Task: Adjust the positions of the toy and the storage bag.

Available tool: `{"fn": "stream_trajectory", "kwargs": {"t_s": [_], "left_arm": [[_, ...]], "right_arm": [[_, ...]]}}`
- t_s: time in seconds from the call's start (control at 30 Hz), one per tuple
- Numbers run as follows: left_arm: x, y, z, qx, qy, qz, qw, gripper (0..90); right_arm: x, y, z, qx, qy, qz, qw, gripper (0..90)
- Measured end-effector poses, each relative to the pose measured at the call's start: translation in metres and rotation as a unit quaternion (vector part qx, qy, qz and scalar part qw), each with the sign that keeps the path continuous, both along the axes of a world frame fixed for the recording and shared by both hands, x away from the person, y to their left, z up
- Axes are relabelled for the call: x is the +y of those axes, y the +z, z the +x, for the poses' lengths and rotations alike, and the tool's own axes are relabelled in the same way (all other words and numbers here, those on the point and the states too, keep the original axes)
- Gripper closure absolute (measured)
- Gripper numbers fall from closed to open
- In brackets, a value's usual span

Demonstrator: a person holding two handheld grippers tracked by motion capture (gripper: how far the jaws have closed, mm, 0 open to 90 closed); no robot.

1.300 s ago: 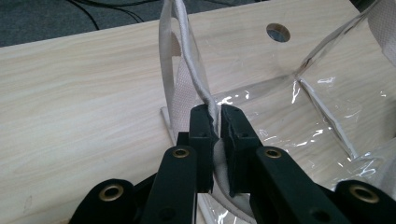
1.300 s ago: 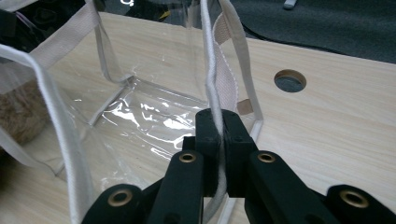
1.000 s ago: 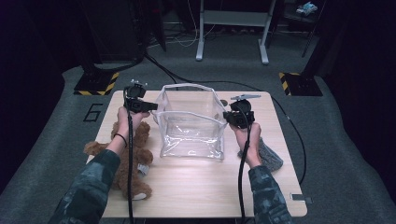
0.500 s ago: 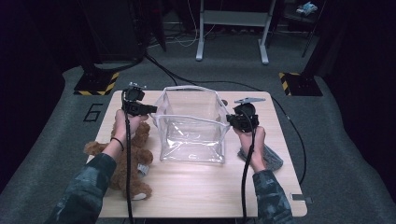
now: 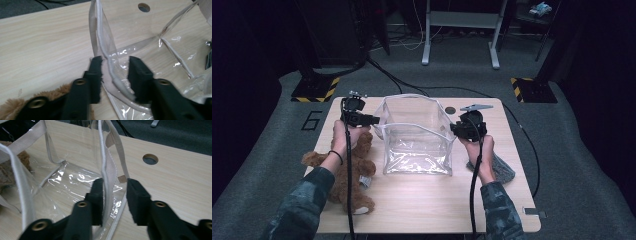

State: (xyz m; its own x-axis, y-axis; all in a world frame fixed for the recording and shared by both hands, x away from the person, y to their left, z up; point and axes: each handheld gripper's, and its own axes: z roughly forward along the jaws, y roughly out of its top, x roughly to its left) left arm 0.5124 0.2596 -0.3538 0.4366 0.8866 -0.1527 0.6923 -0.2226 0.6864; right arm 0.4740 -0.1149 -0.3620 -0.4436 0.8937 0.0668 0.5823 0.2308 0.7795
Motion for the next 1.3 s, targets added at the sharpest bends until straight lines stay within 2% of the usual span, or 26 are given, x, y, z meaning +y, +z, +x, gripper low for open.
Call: {"fn": "stream_trajectory", "kwargs": {"t_s": [0.03, 0.07, 0.1, 0.13, 0.17, 0.2, 0.27, 0.3, 0.33, 0.4, 0.57, 0.63, 0.73, 0.77, 0.83, 0.87, 0.9, 0.93, 0.97, 1.07, 1.1, 1.3], "left_arm": [[0.000, 0.000, 0.000, 0.000, 0.000, 0.000, 1.0000, 50.5], [0.004, 0.003, -0.004, -0.009, 0.010, 0.009, 0.9999, 46.3], [0.004, 0.003, -0.004, -0.009, 0.010, 0.009, 0.9999, 40.4], [0.011, 0.007, -0.007, -0.021, 0.020, 0.010, 0.9995, 34.8], [0.011, 0.007, -0.007, -0.021, 0.020, 0.010, 0.9995, 32.1], [0.018, 0.010, -0.011, -0.028, 0.028, 0.015, 0.9991, 30.4], [0.025, 0.012, -0.016, -0.031, 0.037, 0.013, 0.9988, 25.2], [0.025, 0.012, -0.016, -0.031, 0.037, 0.013, 0.9988, 22.0], [0.031, 0.012, -0.020, -0.032, 0.045, 0.014, 0.9984, 19.9], [0.038, 0.011, -0.023, -0.032, 0.051, 0.011, 0.9981, 17.7], [0.049, 0.006, -0.030, -0.027, 0.059, 0.011, 0.9978, 14.4], [0.054, 0.003, -0.033, -0.022, 0.064, 0.008, 0.9977, 12.3], [0.062, -0.004, -0.039, -0.015, 0.072, 0.008, 0.9973, 7.6], [0.062, -0.004, -0.039, -0.015, 0.072, 0.008, 0.9973, 6.4], [0.069, -0.010, -0.045, -0.012, 0.079, 0.006, 0.9968, 4.8], [0.069, -0.010, -0.045, -0.012, 0.079, 0.006, 0.9968, 3.5], [0.072, -0.013, -0.047, -0.010, 0.080, 0.006, 0.9967, 3.5], [0.077, -0.018, -0.050, -0.005, 0.086, 0.002, 0.9963, 1.9], [0.078, -0.020, -0.051, -0.001, 0.087, 0.001, 0.9962, 0.9], [0.082, -0.022, -0.053, 0.000, 0.089, -0.001, 0.9960, 0.0], [0.083, -0.023, -0.055, 0.004, 0.089, -0.003, 0.9960, 0.0], [0.090, -0.031, -0.061, 0.002, 0.094, -0.005, 0.9955, 0.0]], "right_arm": [[0.000, 0.000, 0.000, 0.000, 0.000, 0.000, 1.0000, 64.1], [-0.005, 0.004, -0.005, -0.003, 0.000, 0.004, 1.0000, 52.3], [-0.005, 0.004, -0.005, -0.003, 0.000, 0.004, 1.0000, 52.3], [-0.013, 0.008, -0.011, -0.013, -0.003, 0.014, 0.9998, 41.0], [-0.013, 0.008, -0.011, -0.013, -0.003, 0.014, 0.9998, 41.0], [-0.022, 0.011, -0.017, -0.015, -0.010, 0.026, 0.9995, 32.5], [-0.030, 0.012, -0.025, -0.023, -0.010, 0.027, 0.9993, 26.3], [-0.030, 0.012, -0.025, -0.023, -0.010, 0.027, 0.9993, 26.3], [-0.036, 0.012, -0.035, -0.026, -0.012, 0.037, 0.9989, 21.1], [-0.043, 0.011, -0.042, -0.031, -0.011, 0.035, 0.9989, 17.2], [-0.057, 0.004, -0.059, -0.036, -0.017, 0.049, 0.9980, 14.0], [-0.061, -0.004, -0.066, -0.030, -0.017, 0.044, 0.9984, 11.2], [-0.063, -0.024, -0.082, -0.022, -0.016, 0.044, 0.9987, 5.8], [-0.063, -0.024, -0.082, -0.022, -0.016, 0.044, 0.9987, 5.8], [-0.059, -0.047, -0.093, -0.012, -0.011, 0.038, 0.9991, 2.4], [-0.059, -0.047, -0.093, -0.012, -0.011, 0.038, 0.9991, 2.4], [-0.057, -0.053, -0.096, -0.010, -0.009, 0.036, 0.9993, 1.2], [-0.051, -0.072, -0.102, -0.010, -0.009, 0.028, 0.9995, 0.0], [-0.049, -0.080, -0.105, -0.010, -0.015, 0.035, 0.9992, 0.0], [-0.043, -0.101, -0.110, -0.008, -0.016, 0.029, 0.9994, 0.0], [-0.043, -0.101, -0.110, -0.008, -0.016, 0.029, 0.9994, 0.0], [-0.030, -0.140, -0.118, 0.007, -0.011, 0.019, 0.9997, 0.0]]}}
